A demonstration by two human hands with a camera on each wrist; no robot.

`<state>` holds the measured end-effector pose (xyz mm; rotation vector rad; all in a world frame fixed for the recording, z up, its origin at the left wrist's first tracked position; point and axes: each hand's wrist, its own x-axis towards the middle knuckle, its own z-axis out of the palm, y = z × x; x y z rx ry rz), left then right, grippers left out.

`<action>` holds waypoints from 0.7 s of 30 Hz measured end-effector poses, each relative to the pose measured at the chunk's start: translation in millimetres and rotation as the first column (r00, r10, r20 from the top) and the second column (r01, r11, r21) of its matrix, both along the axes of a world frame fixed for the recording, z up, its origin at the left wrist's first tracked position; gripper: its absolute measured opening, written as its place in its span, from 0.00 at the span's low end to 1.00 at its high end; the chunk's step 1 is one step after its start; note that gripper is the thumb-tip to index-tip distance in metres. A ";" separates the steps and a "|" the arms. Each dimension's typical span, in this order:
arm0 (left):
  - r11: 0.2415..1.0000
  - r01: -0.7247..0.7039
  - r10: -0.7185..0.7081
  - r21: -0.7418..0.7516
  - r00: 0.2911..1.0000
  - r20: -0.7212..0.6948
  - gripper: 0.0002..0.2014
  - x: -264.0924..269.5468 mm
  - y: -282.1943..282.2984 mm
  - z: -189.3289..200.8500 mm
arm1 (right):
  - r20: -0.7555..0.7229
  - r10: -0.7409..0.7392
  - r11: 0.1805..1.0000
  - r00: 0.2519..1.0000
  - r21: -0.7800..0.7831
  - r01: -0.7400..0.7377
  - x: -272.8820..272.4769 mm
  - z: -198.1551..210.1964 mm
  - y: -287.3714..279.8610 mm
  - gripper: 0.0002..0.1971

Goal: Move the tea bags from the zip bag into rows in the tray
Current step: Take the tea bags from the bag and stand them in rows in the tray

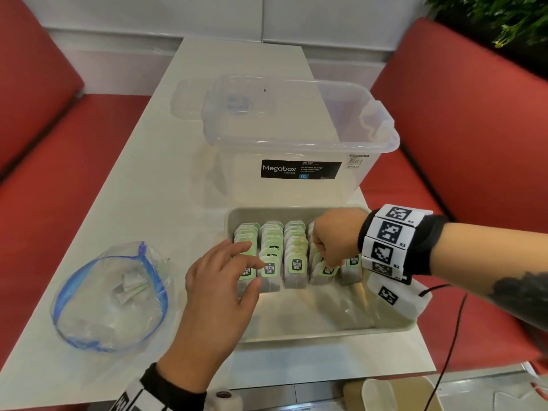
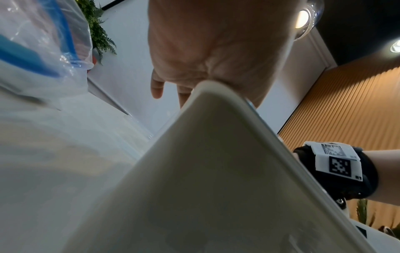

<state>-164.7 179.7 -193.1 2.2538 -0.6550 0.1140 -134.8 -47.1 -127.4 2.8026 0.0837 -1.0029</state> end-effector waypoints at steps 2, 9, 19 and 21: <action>1.000 0.001 -0.001 -0.001 1.000 -0.002 0.12 -0.2 -0.2 0.5 | -0.008 0.000 1.000 1.000 0.000 0.000 -0.7 1.1 -0.5 0.09; 1.000 0.008 -0.008 -0.005 1.000 -0.008 0.11 -0.8 -0.1 3.6 | -0.025 -0.033 0.999 0.999 0.037 0.034 -2.4 3.2 -4.7 0.12; 1.000 0.013 -0.013 -0.002 1.000 -0.018 0.11 -1.0 -0.3 4.5 | -0.010 -0.010 1.000 1.000 -0.010 0.010 -2.5 5.0 -2.9 0.10; 1.000 0.016 -0.016 -0.001 0.999 -0.030 0.10 -1.0 0.0 5.3 | 0.014 -0.023 1.000 1.000 -0.010 0.023 -2.7 5.3 -2.7 0.10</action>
